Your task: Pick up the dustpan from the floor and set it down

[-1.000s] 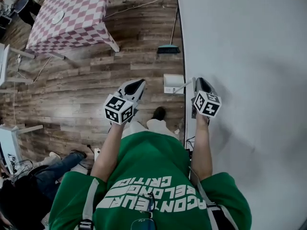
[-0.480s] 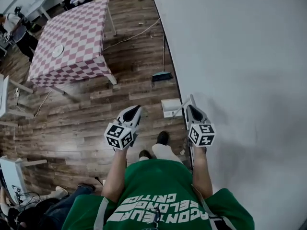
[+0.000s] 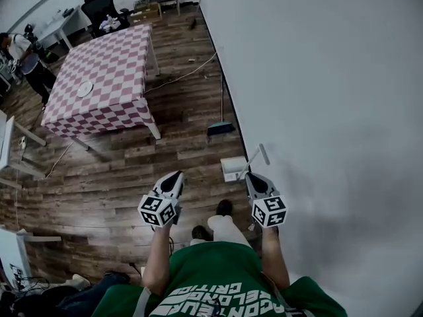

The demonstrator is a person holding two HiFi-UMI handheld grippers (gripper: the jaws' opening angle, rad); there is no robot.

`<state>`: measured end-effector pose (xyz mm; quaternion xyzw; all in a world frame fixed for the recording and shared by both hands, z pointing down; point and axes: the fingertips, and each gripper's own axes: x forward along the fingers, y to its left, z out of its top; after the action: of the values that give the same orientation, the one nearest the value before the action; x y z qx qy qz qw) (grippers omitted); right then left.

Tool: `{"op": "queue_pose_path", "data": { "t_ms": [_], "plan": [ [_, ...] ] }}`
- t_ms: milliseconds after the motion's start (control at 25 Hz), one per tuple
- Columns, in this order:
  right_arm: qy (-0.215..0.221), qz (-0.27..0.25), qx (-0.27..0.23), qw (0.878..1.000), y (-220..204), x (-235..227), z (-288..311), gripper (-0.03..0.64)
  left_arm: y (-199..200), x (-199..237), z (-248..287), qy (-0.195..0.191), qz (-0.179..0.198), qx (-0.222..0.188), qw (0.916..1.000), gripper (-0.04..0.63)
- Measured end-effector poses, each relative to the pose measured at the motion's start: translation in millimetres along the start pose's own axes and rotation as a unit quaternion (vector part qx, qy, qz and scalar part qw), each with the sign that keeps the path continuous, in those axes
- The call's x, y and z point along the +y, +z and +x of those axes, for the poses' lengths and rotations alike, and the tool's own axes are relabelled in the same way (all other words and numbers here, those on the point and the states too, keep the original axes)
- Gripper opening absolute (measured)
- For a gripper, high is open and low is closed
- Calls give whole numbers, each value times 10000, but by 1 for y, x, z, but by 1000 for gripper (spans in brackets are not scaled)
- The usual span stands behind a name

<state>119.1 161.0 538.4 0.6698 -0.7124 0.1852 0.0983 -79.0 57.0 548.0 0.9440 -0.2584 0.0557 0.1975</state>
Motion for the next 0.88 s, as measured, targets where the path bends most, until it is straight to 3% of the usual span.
{"op": "queue_pose_path", "data": {
  "t_ms": [400, 880],
  "plan": [
    [-92, 276, -154, 9995, -15, 11, -18, 8, -9, -4, -32, 18, 33, -43, 10000, 3],
    [-38, 198, -168, 9997, -16, 15, -19, 8, -5, -9, -37, 5, 56, -132, 9999, 3]
  ]
}}
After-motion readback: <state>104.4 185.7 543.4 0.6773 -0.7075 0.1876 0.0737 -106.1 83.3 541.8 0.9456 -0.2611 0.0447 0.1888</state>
